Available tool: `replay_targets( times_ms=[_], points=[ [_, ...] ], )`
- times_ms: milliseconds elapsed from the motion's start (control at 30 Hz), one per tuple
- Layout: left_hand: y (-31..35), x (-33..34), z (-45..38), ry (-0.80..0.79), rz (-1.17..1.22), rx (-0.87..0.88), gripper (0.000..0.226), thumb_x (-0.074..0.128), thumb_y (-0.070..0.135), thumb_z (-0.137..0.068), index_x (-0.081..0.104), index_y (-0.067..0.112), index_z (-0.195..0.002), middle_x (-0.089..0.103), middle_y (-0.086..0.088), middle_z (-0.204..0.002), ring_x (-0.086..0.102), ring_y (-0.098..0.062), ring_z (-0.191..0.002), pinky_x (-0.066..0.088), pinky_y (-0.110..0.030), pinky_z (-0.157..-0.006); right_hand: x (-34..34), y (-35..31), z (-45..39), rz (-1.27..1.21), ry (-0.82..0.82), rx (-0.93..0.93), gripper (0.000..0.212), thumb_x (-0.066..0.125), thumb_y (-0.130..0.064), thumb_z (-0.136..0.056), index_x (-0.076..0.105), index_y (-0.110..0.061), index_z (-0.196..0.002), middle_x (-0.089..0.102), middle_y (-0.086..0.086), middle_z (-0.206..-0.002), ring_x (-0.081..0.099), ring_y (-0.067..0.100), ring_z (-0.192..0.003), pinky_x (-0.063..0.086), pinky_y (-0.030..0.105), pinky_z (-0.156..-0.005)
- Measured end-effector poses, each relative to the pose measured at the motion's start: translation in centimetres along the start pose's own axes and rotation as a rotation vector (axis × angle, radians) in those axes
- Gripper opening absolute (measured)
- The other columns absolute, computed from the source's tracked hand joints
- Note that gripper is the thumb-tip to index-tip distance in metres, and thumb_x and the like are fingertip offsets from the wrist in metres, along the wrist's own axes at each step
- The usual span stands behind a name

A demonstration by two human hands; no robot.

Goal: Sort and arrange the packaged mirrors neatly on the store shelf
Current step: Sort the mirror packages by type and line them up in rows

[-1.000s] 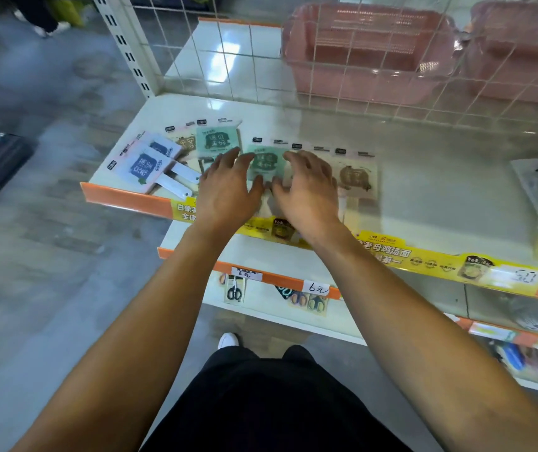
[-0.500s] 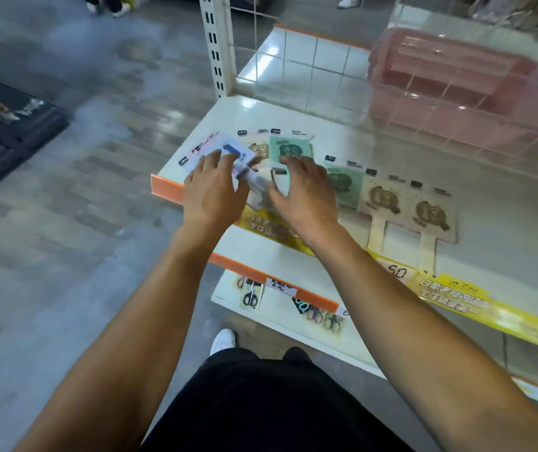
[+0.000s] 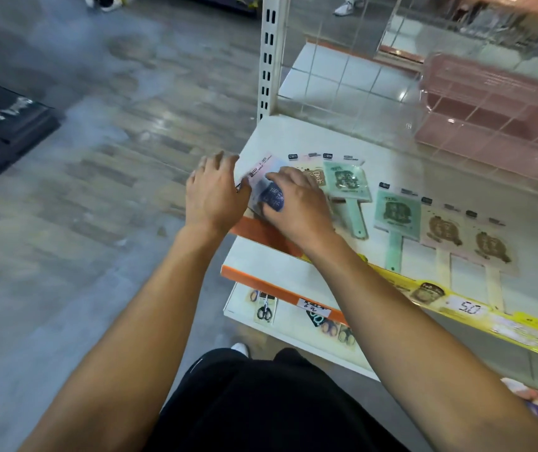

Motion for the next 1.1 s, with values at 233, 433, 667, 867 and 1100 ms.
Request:
replay_targets(
  times_ms=[233, 433, 667, 867, 1100],
  points=[
    [-0.5, 0.2, 0.3, 0.017, 0.002, -0.03, 0.042, 0.056, 0.028, -0.088, 0.055, 0.015, -0.127, 0.049, -0.012, -0.138, 0.045, -0.031, -0.128, 0.039, -0.045, -0.098, 0.3, 0.4, -0.5, 0.072, -0.138, -0.013, 0.043, 0.066, -0.041, -0.085, 0.065, -0.027, -0.125, 0.047, 0.007, -0.145, 0.038, 0.03, -0.133, 0.032, 0.038, -0.11],
    [-0.1, 0.0, 0.8, 0.038, -0.007, -0.059, 0.041, 0.055, 0.029, -0.089, 0.055, 0.013, -0.127, 0.049, -0.011, -0.137, 0.046, -0.03, -0.127, 0.039, -0.044, -0.097, 0.5, 0.5, -0.9, 0.169, -0.192, -0.042, 0.06, 0.068, -0.055, -0.08, 0.057, -0.026, -0.131, 0.043, 0.009, -0.146, 0.036, 0.03, -0.133, 0.034, 0.042, -0.107],
    [0.0, -0.3, 0.8, 0.045, -0.021, -0.06, 0.042, 0.055, 0.033, -0.09, 0.054, 0.015, -0.128, 0.05, -0.01, -0.135, 0.05, -0.03, -0.122, 0.04, -0.043, -0.095, 0.0, 0.1, -0.8, 0.157, -0.153, -0.012, 0.057, 0.069, -0.046, -0.076, 0.056, -0.03, -0.129, 0.047, 0.007, -0.138, 0.04, 0.033, -0.123, 0.038, 0.042, -0.1],
    [1.6, 0.1, -0.3, 0.029, 0.011, -0.022, 0.044, 0.055, 0.031, -0.089, 0.053, 0.016, -0.131, 0.05, -0.009, -0.136, 0.052, -0.032, -0.12, 0.042, -0.044, -0.096, -1.5, 1.4, -0.8, 0.102, -0.022, 0.065, 0.05, 0.067, -0.046, -0.078, 0.059, -0.029, -0.125, 0.04, 0.003, -0.145, 0.043, 0.037, -0.115, 0.041, 0.043, -0.095],
    [5.7, 1.9, -1.4, -0.03, 0.043, 0.097, 0.046, 0.056, 0.03, -0.089, 0.052, 0.016, -0.132, 0.048, -0.009, -0.14, 0.053, -0.035, -0.118, 0.044, -0.046, -0.094, -4.1, 4.6, -0.4, -0.035, 0.091, 0.205, 0.055, 0.069, -0.044, -0.077, 0.059, -0.027, -0.128, 0.044, -0.001, -0.142, 0.042, 0.035, -0.117, 0.041, 0.042, -0.098]
  ],
)
Point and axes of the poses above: each hand's wrist, its own z-axis away from the middle knuckle, its own x-axis out of the palm, y = z × x, the point moved 1 cm from there along -z, towards the middle knuckle
